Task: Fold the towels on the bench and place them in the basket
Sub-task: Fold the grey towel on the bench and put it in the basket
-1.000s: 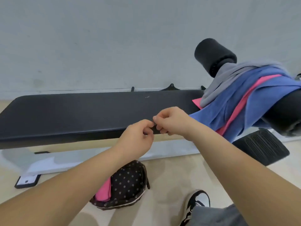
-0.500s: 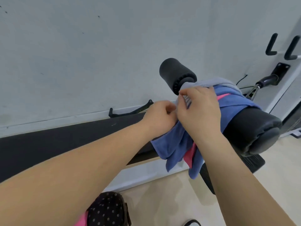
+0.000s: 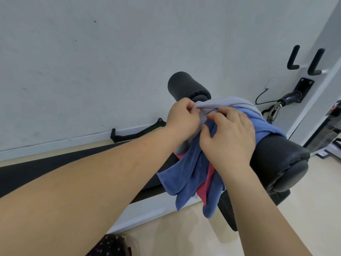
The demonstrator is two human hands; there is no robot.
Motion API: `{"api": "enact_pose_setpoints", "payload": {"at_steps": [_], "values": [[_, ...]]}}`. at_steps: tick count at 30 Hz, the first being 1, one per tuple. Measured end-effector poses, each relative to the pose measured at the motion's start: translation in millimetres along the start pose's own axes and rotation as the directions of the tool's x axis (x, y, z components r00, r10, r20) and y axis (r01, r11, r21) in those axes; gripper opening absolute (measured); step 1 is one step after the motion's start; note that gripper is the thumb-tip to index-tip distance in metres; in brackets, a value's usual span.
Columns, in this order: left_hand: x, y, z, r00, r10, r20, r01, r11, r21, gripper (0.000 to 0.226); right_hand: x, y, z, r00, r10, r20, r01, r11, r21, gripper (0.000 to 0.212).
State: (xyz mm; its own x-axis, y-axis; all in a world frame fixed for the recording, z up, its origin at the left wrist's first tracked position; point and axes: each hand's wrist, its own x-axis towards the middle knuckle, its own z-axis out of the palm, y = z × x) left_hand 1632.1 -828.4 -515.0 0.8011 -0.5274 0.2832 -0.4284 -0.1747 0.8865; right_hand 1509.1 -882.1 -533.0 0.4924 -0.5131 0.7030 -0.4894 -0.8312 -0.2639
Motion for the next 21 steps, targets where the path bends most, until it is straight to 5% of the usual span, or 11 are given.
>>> {"api": "enact_pose_setpoints", "payload": {"at_steps": [6,12,14,16,18,21], "values": [[10.5,49.5,-65.3,0.956,0.068,-0.285,-0.091,0.993,-0.069,0.010,-0.1,-5.3,3.4,0.999,0.031,0.040,-0.025,0.991,-0.130,0.042],[-4.5,77.5,-161.2,0.817,-0.002,-0.576,-0.121,0.977,-0.174,0.005,3.9,-32.7,-1.7,0.980,0.156,0.121,-0.135,0.977,-0.167,0.053],[-19.9,73.6,-181.2,0.850,0.023,-0.526,-0.085,0.992,-0.095,0.006,-0.2,-56.1,-2.6,0.983,0.120,0.142,-0.115,0.992,-0.043,0.055],[-40.1,63.8,-191.6,0.922,0.054,-0.384,-0.052,0.999,0.016,0.011,-10.8,-88.3,-3.6,0.980,-0.021,0.200,-0.037,0.959,0.281,0.055],[-63.1,57.0,-200.6,0.970,0.050,-0.237,-0.027,0.995,0.101,0.012,-25.6,-121.4,-9.2,0.941,-0.149,0.302,-0.076,0.779,0.622,0.057],[-100.4,56.5,-227.1,0.994,0.013,-0.109,-0.001,0.994,0.110,0.014,-40.1,-162.1,-29.3,0.886,-0.240,0.396,-0.229,0.516,0.826,0.048]]}}
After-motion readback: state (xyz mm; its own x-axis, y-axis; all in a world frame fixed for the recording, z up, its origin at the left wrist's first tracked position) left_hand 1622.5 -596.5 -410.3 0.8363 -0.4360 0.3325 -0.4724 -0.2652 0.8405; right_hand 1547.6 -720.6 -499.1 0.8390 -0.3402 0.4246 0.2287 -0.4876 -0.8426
